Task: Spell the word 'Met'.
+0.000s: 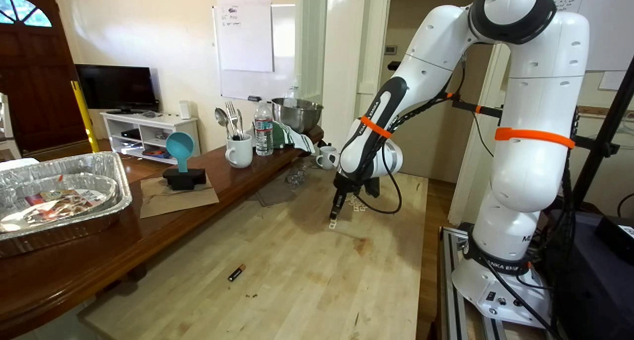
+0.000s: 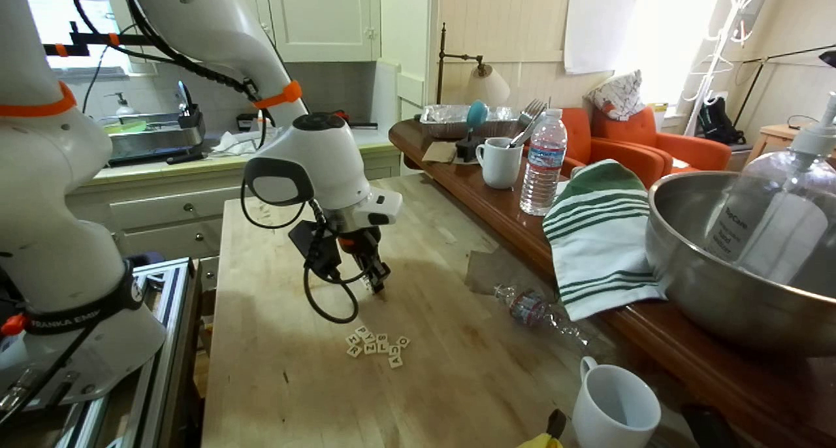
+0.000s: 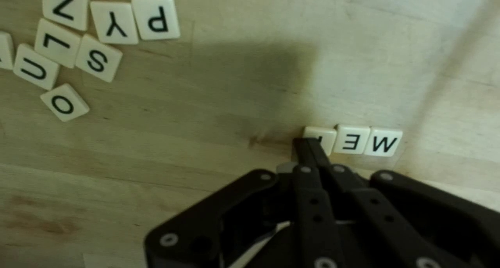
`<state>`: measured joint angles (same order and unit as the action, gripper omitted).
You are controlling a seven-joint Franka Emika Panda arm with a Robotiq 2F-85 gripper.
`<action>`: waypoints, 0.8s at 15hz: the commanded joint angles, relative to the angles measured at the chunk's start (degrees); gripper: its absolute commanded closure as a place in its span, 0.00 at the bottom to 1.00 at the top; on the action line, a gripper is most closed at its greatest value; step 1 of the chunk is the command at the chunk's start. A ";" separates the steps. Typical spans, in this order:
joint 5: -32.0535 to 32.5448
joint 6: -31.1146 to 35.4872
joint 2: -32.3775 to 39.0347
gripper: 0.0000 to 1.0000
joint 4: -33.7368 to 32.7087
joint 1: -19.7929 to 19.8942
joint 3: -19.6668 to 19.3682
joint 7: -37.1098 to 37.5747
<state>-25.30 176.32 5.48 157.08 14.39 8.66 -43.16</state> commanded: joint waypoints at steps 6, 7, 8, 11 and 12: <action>-1.42 -0.72 0.34 1.00 0.42 -0.30 -0.21 -1.57; -1.44 -0.84 0.13 1.00 0.41 -0.29 -0.22 -1.61; -1.56 -0.98 -0.02 1.00 0.40 -0.24 -0.13 -1.71; -1.75 -1.13 -0.39 1.00 0.38 -0.24 0.03 -1.70; -1.92 -1.25 -0.58 1.00 0.37 -0.22 0.15 -1.79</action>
<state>-25.31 176.31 5.45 157.09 14.39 8.66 -43.16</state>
